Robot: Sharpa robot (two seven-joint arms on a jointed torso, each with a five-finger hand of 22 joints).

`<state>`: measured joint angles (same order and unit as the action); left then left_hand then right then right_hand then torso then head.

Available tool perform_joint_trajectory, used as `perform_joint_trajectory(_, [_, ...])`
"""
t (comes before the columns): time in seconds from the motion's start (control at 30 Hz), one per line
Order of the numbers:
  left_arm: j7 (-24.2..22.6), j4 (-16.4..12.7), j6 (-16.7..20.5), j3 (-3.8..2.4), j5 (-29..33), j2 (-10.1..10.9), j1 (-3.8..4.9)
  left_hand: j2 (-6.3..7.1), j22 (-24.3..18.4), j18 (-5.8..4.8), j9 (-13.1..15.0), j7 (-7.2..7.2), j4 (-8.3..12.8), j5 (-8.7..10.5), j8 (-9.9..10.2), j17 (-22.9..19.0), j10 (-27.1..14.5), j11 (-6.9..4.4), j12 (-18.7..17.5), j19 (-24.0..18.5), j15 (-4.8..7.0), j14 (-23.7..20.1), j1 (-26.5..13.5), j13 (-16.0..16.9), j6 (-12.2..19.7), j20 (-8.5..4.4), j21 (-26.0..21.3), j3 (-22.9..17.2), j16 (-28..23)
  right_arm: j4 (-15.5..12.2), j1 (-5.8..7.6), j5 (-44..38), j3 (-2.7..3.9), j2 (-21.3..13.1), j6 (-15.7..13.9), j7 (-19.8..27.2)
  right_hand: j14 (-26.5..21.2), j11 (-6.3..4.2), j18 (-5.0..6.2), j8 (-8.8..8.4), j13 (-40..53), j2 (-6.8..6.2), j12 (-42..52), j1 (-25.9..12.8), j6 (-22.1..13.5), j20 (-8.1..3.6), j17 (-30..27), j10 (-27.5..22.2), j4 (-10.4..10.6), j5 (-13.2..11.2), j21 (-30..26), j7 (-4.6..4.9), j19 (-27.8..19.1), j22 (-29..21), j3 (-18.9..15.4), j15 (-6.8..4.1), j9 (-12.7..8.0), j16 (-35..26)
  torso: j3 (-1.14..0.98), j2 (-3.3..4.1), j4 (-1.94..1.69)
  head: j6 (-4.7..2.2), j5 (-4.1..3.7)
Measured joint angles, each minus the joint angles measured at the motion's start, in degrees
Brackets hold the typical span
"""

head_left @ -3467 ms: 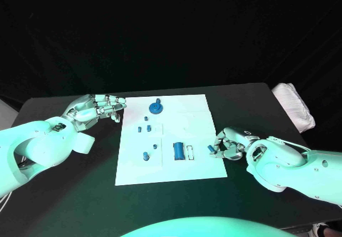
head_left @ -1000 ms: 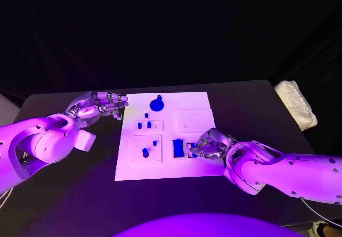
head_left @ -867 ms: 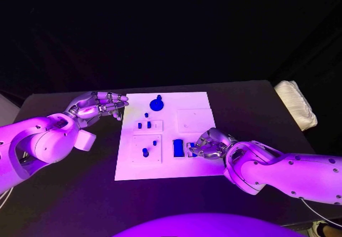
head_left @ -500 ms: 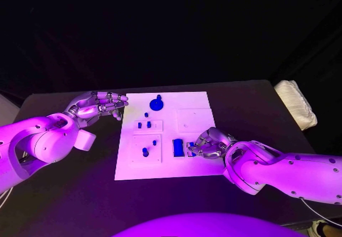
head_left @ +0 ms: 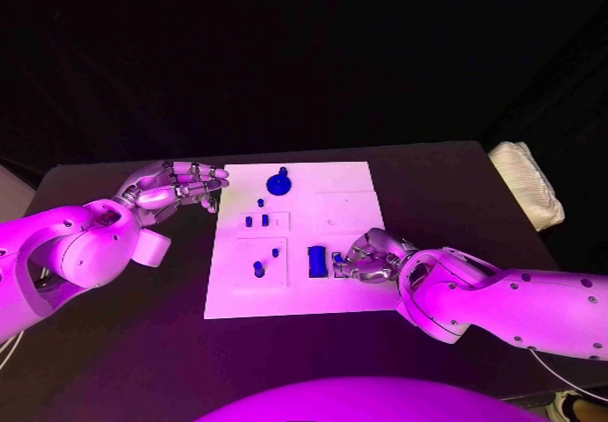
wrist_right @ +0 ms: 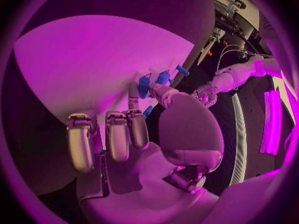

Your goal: Assemble the parts on the task board

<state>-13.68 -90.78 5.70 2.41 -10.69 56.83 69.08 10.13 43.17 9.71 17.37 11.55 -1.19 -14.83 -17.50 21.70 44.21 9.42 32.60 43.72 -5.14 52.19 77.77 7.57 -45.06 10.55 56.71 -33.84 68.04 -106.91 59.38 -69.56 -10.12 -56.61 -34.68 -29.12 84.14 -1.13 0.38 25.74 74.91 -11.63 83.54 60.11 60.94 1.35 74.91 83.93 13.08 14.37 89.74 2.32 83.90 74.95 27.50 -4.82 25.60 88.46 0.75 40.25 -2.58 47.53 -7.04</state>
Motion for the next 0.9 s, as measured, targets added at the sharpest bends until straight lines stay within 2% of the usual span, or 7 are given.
perform_joint_trajectory(0.1, [0.05, 0.05, -0.02, 0.0, -0.03, -0.02, 0.0, 0.0, 0.0, 0.0, -0.05, 0.0, 0.0, 0.0, 0.0, 0.0, -0.2, -0.2, 0.0, 0.0, -0.2, -0.2, 0.0, 0.0, 0.0, 0.0, 0.0, 0.0, 0.0, 0.18, 0.06, -0.21, 0.07, 0.07, 0.48, -0.16, 0.0, 0.0, 0.0, 0.0, 0.0, -0.73, -0.16, -1.1, 0.21, 0.0, 0.04, 0.0, 1.06, 0.21, 0.0, 0.2, 0.0, 0.0, -1.32, 0.0, -0.12, 0.0, 0.01, 0.01, 0.03, 0.01, 0.0])
perform_joint_trajectory(0.17, [0.08, 0.05, -0.02, 0.0, -0.04, -0.02, 0.0, 0.0, -0.07, 0.0, -0.05, -0.1, 0.0, 0.0, 0.0, 0.0, -0.39, -0.01, 0.21, 0.0, -0.2, -0.2, 0.0, -0.06, 0.34, 0.0, 0.0, 0.0, 0.0, 0.35, 0.07, -0.4, 0.08, 0.09, 0.75, -0.18, 0.0, 0.0, 0.0, 0.19, 0.0, -0.91, -0.35, -1.35, 0.2, 0.0, 0.04, 0.0, 1.7, 0.92, 0.0, 0.21, 0.0, 0.0, -2.22, 0.0, -0.14, 0.0, 0.02, 0.01, 0.03, 0.01, -0.04])
perform_joint_trajectory(0.37, [0.14, 0.05, -0.04, 0.0, -0.08, -0.02, 0.0, 0.0, -0.07, 0.0, -0.12, -0.1, 0.0, 0.0, 0.0, 0.01, -0.39, -0.01, 0.2, 0.0, -0.2, -0.2, 0.0, -0.06, 0.34, 0.0, -0.23, 0.0, 0.0, 0.49, 0.08, -0.82, 0.08, 0.2, 0.91, -0.18, 0.0, 0.0, 0.0, 0.35, 0.0, -1.11, -0.35, -1.83, 0.1, 0.0, 0.04, 0.0, 2.82, 0.94, 0.0, 0.31, 0.0, -0.01, -3.78, 0.0, -0.24, 0.0, 0.02, 0.01, 0.05, 0.01, -0.08])
perform_joint_trajectory(0.6, [0.19, 0.04, -0.04, 0.0, -0.12, 0.01, 0.0, 0.0, -0.06, 0.0, -0.12, -0.1, 0.0, 0.0, 0.0, 0.01, -0.39, -0.01, 0.2, 0.0, -0.2, -0.2, 0.0, -0.05, 0.33, 0.0, -0.23, 0.0, 0.0, 0.53, 0.06, -1.05, 0.06, 0.3, 0.7, -0.03, 0.0, 0.0, 0.0, 0.09, 0.0, -0.73, -0.35, -2.21, 0.1, 0.0, 0.03, 0.0, 3.53, 1.17, 0.0, 0.31, 0.0, -0.01, -4.49, 0.0, -0.3, 0.0, -0.02, 0.0, 0.03, -0.03, -0.2])
perform_joint_trajectory(0.7, [0.22, 0.04, -0.04, 0.0, -0.14, 0.01, 0.0, 0.0, -0.06, 0.0, -0.12, -0.1, 0.0, 0.0, 0.0, 0.01, -0.39, -0.01, 0.2, 0.0, -0.2, -0.19, 0.0, -0.05, 0.33, 0.0, -0.23, 0.0, 0.0, 0.48, 0.04, -1.09, 0.03, 0.3, 0.53, 0.08, 0.0, 0.0, 0.0, 0.08, 0.0, -0.13, -0.35, -2.81, 0.1, 0.0, 0.03, 0.0, 3.58, 1.41, 0.0, 0.31, 0.0, -0.02, -5.1, 0.0, -0.3, 0.0, -0.05, 0.0, 0.04, -0.02, -0.21])
perform_joint_trajectory(0.87, [0.25, 0.06, -0.06, 0.0, -0.24, 0.02, 0.0, 0.0, -0.12, 0.0, -0.17, -0.1, -0.16, 0.0, 0.0, 0.02, -0.39, -0.01, 0.2, -0.21, -0.2, -0.19, 0.0, -0.05, 0.73, 0.2, -0.23, -0.16, 0.0, 0.26, 0.0, -1.1, -0.01, 0.19, 0.25, 0.4, 0.0, 0.0, 0.0, -0.09, 0.0, 0.72, -0.35, -4.74, -0.01, 0.0, 0.03, 0.0, 3.68, 1.82, 0.0, 0.43, 0.0, -0.02, -7.14, 0.01, -0.53, 0.0, -0.09, 0.0, 0.06, 0.05, -0.2])
perform_joint_trajectory(0.9, [0.26, 0.08, -0.06, 0.0, -0.27, 0.03, 0.0, 0.0, -0.12, 0.0, -0.18, -0.1, -0.16, 0.0, 0.0, 0.02, -0.39, -0.01, 0.2, -0.21, -0.2, -0.19, 0.0, -0.05, 0.73, 0.2, -0.23, -0.16, 0.0, 0.18, 0.0, -1.08, -0.02, 0.15, 0.21, 0.5, 0.0, 0.0, 0.0, -0.13, 0.0, 0.5, -0.35, -5.05, -0.06, 0.0, 0.03, 0.0, 3.69, 1.82, 0.0, 0.48, 0.0, -0.02, -7.39, 0.01, -0.55, 0.0, -0.09, 0.0, 0.06, 0.06, -0.2])
